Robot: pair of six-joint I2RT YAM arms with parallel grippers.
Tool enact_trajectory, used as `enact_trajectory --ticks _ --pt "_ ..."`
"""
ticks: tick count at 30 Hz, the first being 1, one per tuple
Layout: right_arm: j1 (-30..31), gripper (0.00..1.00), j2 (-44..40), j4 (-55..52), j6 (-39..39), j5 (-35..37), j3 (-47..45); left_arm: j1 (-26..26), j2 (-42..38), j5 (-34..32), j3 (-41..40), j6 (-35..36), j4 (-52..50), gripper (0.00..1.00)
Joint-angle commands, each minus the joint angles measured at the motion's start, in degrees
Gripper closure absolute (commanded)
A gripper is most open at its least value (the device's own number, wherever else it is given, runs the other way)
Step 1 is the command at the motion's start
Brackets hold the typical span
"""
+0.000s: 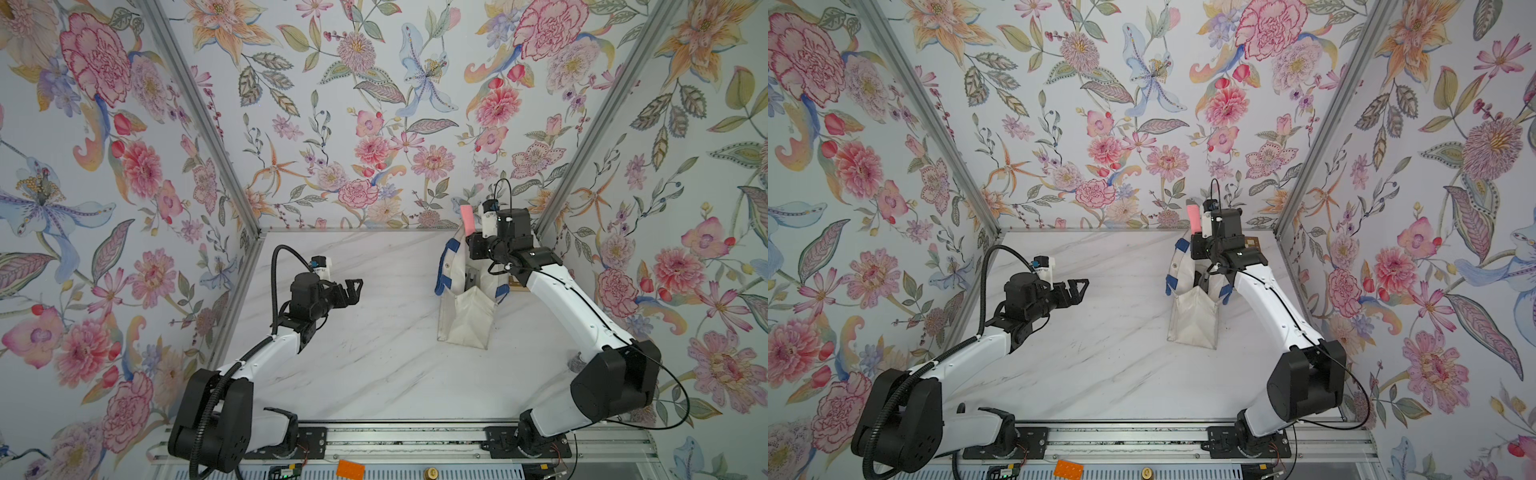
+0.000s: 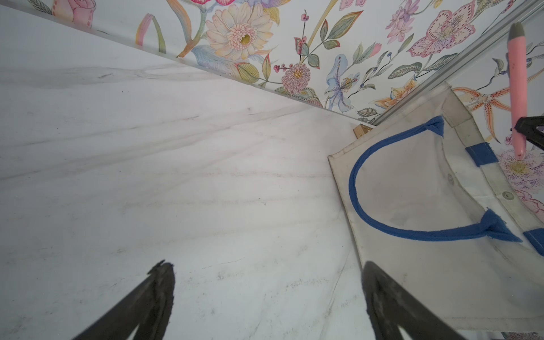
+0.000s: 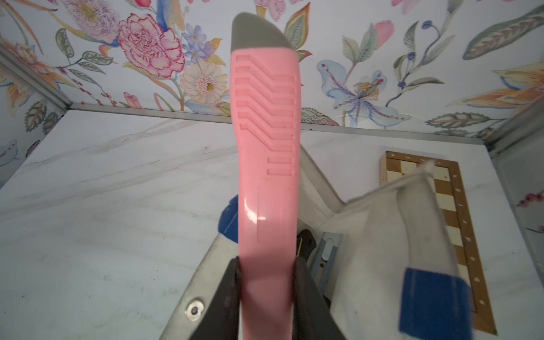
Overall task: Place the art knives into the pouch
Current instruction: Place the utility knife in the pouch, then reset both arms
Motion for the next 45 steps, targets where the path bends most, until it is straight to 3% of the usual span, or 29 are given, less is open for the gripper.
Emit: enact_trajectory --ticks 1,7,9,11,14,21,27,30,35,43,45 --pt "-1.2 0.85 -2.5 3.8 3.8 -0.2 -4.9 0.3 0.4 1.2 1.3 0.4 0.9 0.00" --pt "-1.2 0.81 -3.1 6.6 6.1 -1.7 -12.5 0.3 1.0 0.9 2.5 0.6 1.2 0.01" --pt "-1.2 0.75 -2.8 7.0 7.0 -2.0 -14.2 0.3 1.1 0.8 3.0 1.1 0.8 0.00" --pt "-1.3 0.36 -2.9 7.4 7.2 -2.6 -15.5 0.4 1.0 0.0 3.5 1.9 0.0 0.01" --pt "-1.2 0.02 -4.0 7.5 6.7 -3.4 -16.3 0.4 0.3 -2.4 4.2 2.9 -1.3 0.01" --pt "-1.3 0.01 -9.0 8.9 4.8 -1.1 -17.1 0.4 -1.5 -10.7 4.3 6.1 1.5 0.01" --pt "-2.3 0.01 -20.5 20.2 4.1 8.4 -27.0 0.6 -4.4 -30.5 1.0 17.9 5.0 0.00" --pt "-4.2 0.01 -27.2 29.8 4.7 11.5 -35.8 0.8 -8.0 -39.8 -5.3 24.9 13.4 0.01" --pt "-6.6 0.01 -34.4 42.4 4.6 17.5 -49.7 1.6 -10.6 -49.3 -18.5 35.6 34.8 0.01" --pt "-6.4 0.01 -35.8 58.8 6.5 26.1 -68.6 7.1 -2.6 -47.9 -25.4 33.5 51.2 0.01" --pt "-6.4 0.01 -34.1 65.5 5.8 28.8 -72.7 7.6 -1.8 -47.5 -24.4 33.3 50.5 0.01"
